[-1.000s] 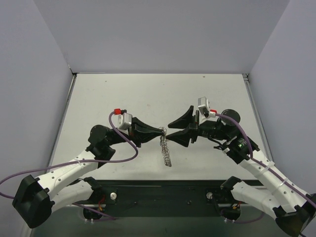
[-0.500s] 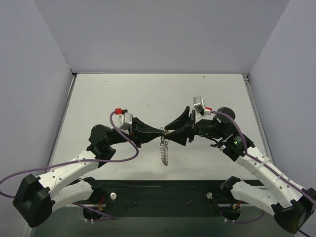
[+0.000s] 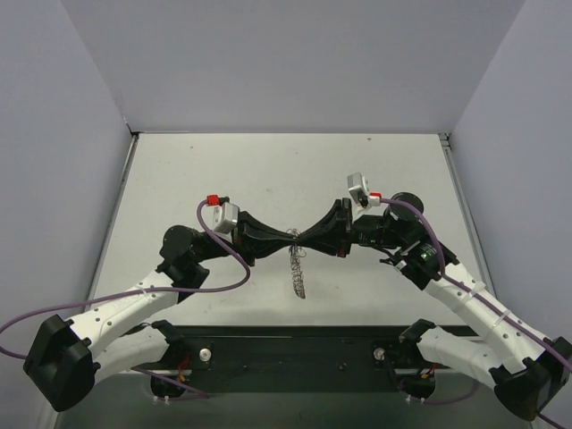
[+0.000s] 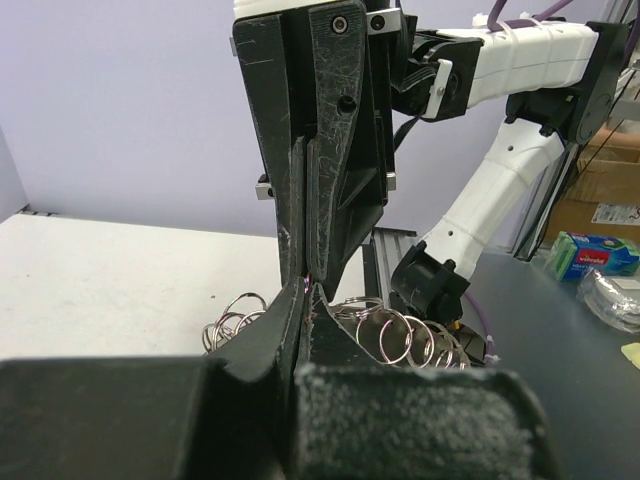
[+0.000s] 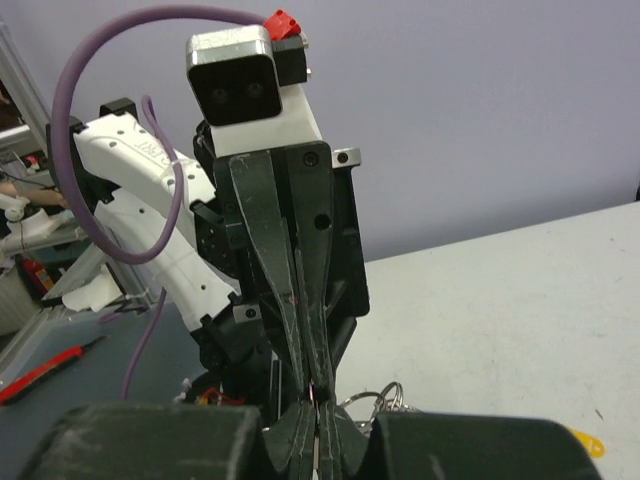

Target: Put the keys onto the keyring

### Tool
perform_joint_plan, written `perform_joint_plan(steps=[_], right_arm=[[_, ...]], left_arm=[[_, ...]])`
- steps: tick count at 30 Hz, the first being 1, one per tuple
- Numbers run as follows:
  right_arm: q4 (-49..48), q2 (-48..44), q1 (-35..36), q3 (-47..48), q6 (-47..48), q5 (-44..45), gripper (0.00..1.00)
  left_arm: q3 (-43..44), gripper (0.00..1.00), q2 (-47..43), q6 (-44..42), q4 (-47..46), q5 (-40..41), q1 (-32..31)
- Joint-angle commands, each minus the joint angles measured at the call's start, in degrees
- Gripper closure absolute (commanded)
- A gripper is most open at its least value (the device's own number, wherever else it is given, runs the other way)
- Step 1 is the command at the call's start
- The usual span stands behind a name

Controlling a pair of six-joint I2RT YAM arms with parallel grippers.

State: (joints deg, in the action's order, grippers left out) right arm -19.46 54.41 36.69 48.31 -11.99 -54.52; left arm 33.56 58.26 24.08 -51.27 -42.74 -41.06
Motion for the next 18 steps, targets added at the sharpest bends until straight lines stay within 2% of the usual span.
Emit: perform_joint_plan(steps=[1, 8, 12, 13, 16, 18], right_arm=[[-3.22, 0.78, 0.58, 0.99, 1.18, -2.08, 1.00], [-2.25, 1.13, 0.49, 1.52, 1.62, -2.69, 1.00], [-2.16, 1.13, 0.49, 1.78, 2.06, -2.87, 1.00], [-2.16, 1.05, 0.49, 1.78, 2.23, -2.78, 1.00], [-2.07, 0.78, 0.49, 1.87, 2.23, -2.61, 1.00], [-1.98, 0.69, 0.49, 1.96, 2.32, -2.78, 1.00]], left_arm=[[2.74, 1.00, -0.69, 0.97, -6.74, -0.06, -0.34], [2.74, 1.00, -0.96, 0.27, -5.34, 0.38, -0.43], [2.65, 0.87, -1.22, 0.18, -4.72, 0.64, -0.34], [2.65, 0.78, -1.31, 0.01, -4.63, 0.64, -0.34], [2.56, 0.60, -1.83, -0.52, -3.76, 1.25, -0.34], [2.39, 0.53, -2.36, -1.05, -3.14, 2.22, -0.25]])
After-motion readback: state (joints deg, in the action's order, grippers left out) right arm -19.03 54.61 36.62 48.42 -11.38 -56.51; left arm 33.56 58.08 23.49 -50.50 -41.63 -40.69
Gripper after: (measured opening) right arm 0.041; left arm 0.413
